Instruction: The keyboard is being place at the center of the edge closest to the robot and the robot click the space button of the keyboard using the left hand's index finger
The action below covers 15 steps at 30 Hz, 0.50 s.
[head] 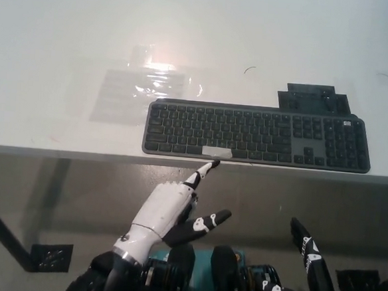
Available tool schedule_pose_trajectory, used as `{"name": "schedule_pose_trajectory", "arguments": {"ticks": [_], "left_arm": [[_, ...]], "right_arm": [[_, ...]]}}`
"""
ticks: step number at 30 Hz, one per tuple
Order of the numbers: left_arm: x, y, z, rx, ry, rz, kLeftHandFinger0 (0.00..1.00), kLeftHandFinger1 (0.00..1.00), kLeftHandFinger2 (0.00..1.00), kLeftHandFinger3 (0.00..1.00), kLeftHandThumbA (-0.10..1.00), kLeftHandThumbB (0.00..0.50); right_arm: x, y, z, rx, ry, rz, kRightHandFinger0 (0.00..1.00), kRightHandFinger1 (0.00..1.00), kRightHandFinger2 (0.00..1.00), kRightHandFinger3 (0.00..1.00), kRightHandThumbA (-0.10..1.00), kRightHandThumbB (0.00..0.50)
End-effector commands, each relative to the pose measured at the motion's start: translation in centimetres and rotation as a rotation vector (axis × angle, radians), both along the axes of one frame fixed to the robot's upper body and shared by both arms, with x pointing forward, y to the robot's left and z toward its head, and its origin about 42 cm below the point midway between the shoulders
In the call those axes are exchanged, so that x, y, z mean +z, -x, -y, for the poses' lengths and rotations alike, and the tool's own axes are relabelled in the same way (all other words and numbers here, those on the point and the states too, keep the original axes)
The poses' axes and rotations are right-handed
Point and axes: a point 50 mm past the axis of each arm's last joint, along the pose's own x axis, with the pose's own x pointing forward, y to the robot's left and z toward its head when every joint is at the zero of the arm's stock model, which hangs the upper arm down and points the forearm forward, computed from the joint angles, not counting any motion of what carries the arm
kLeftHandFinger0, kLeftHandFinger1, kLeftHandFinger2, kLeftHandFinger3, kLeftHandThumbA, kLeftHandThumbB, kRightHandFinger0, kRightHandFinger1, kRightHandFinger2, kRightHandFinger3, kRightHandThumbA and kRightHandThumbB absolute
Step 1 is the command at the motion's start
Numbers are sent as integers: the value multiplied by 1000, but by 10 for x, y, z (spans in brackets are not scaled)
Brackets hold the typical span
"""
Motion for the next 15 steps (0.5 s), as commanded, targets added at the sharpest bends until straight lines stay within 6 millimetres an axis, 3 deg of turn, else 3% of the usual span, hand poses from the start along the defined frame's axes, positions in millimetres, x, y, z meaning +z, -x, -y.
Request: {"name": "schedule_pose_trajectory", "arguments": {"ticks": [1, 3, 6, 7, 8, 9, 10, 11, 12, 13, 15], "left_arm": [[194, 113, -54, -326, 444, 544, 0, 0, 7, 1000, 1000, 474], [190, 122, -59, -336, 473, 526, 0, 0, 29, 1000, 1000, 485], [167, 132, -60, -355, 540, 414, 0, 0, 47, 1000, 1000, 432], [160, 131, -60, -347, 534, 413, 0, 0, 9, 1000, 1000, 423], [147, 133, -61, -314, 526, 387, 109, 39, 71, 1000, 1000, 388], [125, 133, -63, -287, 523, 324, 450, 222, 236, 1000, 1000, 384], [111, 133, -65, -283, 521, 257, 703, 394, 417, 1000, 1000, 387], [92, 134, -67, -277, 511, 170, 985, 639, 695, 1000, 1000, 395], [78, 134, -68, -254, 507, 94, 1000, 938, 1000, 1000, 1000, 436], [73, 134, -69, -245, 507, 63, 1000, 1000, 1000, 1000, 1000, 427], [37, 130, -74, -201, 479, -53, 1000, 1000, 1000, 1000, 1000, 410]], "right_arm": [[12, -8, -5, 9, -15, 84, 1000, 1000, 1000, 1000, 1000, 339], [11, -7, -6, 14, -17, 80, 1000, 1000, 1000, 1000, 1000, 346], [10, -4, -8, 20, -22, 73, 1000, 1000, 1000, 1000, 1000, 353], [10, -3, -8, 21, -25, 72, 1000, 1000, 1000, 1000, 1000, 354], [9, -3, -8, 24, -19, 72, 1000, 1000, 1000, 1000, 1000, 353], [9, -3, -8, 24, -13, 73, 1000, 1000, 1000, 1000, 1000, 349], [9, -3, -8, 23, -10, 72, 1000, 1000, 1000, 1000, 1000, 354], [9, -2, -9, 26, -10, 71, 1000, 1000, 1000, 1000, 1000, 355], [8, -2, -9, 28, -13, 69, 1000, 1000, 1000, 1000, 1000, 354], [8, -2, -9, 29, -14, 69, 1000, 1000, 1000, 1000, 1000, 353], [9, -2, -8, 38, -16, 69, 1000, 1000, 1000, 1000, 1000, 364]]}}
